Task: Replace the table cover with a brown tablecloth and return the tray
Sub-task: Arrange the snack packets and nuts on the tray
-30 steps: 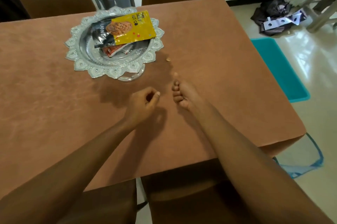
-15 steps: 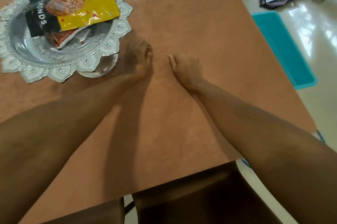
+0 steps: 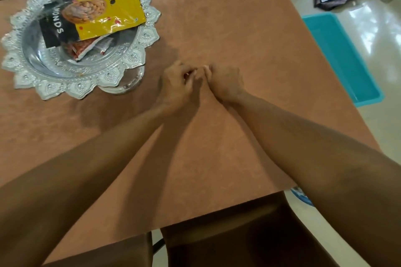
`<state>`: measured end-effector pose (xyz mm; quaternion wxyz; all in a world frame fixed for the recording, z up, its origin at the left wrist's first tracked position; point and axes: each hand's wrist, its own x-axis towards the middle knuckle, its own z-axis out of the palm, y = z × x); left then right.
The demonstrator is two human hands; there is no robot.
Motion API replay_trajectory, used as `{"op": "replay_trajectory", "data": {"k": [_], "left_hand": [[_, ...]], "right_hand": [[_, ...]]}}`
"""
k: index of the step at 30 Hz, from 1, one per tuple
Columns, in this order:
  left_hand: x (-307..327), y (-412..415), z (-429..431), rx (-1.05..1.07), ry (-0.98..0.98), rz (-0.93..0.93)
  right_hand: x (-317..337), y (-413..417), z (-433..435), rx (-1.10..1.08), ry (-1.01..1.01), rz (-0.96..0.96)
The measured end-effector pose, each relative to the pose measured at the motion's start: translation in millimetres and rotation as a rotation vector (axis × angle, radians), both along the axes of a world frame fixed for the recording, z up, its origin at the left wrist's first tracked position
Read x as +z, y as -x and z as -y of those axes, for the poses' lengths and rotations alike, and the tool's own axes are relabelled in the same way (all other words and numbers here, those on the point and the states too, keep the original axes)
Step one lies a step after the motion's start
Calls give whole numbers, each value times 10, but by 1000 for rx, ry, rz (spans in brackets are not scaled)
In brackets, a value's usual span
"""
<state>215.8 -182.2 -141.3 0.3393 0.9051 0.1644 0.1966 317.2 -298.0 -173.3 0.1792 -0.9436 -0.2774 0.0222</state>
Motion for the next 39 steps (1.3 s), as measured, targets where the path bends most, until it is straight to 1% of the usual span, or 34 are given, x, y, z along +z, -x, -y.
{"op": "replay_trajectory", "data": {"k": [2, 3, 5, 7, 9, 11, 13, 16, 19, 21, 24, 26, 28, 29, 30, 31, 32, 33, 35, 37, 39], "left_hand": [[36, 190, 67, 11, 52, 35], [60, 263, 92, 15, 91, 58], [168, 422, 126, 19, 152, 94], [282, 560, 106, 23, 150, 109], [350, 688, 76, 31, 133, 85], [393, 825, 55, 19, 89, 47], [416, 962, 39, 4, 43, 32], [479, 1139, 12, 3, -20, 29], [616, 1248, -9, -30, -71, 73], [774, 1337, -53, -56, -119, 159], [1020, 1454, -301, -7, -129, 269], [1116, 1496, -575, 41, -159, 259], [1154, 1491, -868, 55, -199, 170], [1167, 1487, -1027, 64, -217, 110], [1169, 1486, -1170, 68, -240, 43], [1170, 1488, -1312, 69, -271, -20], [1167, 1501, -1433, 56, -310, -76], [1167, 1523, -1523, 24, -351, -124], [1146, 1576, -1611, -92, -439, -161], [1122, 1613, -1636, -188, -524, -166], [1129, 1613, -1634, -223, -559, -177]], "right_hand": [[106, 130, -22, -131, -145, -155], [191, 267, -51, -207, -226, -291], [225, 563, -139, -347, -500, -613], [280, 819, -262, -505, -792, -1006], [465, 1014, -361, -602, -994, -1354], [643, 1131, -424, -610, -1138, -1596], [693, 1207, -484, -604, -1168, -1678], [644, 1309, -577, -615, -1183, -1683], [655, 1334, -638, -569, -1194, -1679], [769, 1315, -664, -509, -1141, -1609], [1074, 1217, -697, -460, -1057, -1340], [1278, 1125, -747, -446, -1062, -1147], [1455, 1027, -795, -351, -1048, -860], [1530, 981, -853, -260, -1011, -655], [1581, 937, -910, -146, -929, -434], [1626, 903, -997, -29, -813, -259], [1660, 880, -1096, 65, -689, -129], [1677, 874, -1203, 141, -592, -42], [1637, 864, -1395, 287, -486, 69], [1577, 871, -1540, 423, -409, 140], [1526, 879, -1619, 480, -310, 168]]}}
